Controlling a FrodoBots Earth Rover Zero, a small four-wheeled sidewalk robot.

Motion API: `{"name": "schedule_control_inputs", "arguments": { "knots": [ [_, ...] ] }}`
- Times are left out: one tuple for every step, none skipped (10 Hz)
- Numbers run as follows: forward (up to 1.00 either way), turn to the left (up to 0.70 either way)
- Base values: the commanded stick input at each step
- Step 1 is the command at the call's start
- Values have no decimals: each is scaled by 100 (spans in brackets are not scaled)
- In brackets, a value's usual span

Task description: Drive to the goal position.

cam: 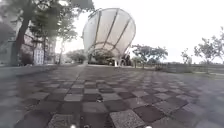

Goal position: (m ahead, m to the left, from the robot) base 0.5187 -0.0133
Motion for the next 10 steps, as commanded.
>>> {"name": "schedule_control_inputs", "arguments": {
  "knots": [
    [100, 13],
    [100, 13],
    [100, 13],
    [100, 13],
    [76, 10],
    [0, 0],
    [0, 0],
    [0, 0],
    [0, 0],
    [0, 0]
  ]
}}
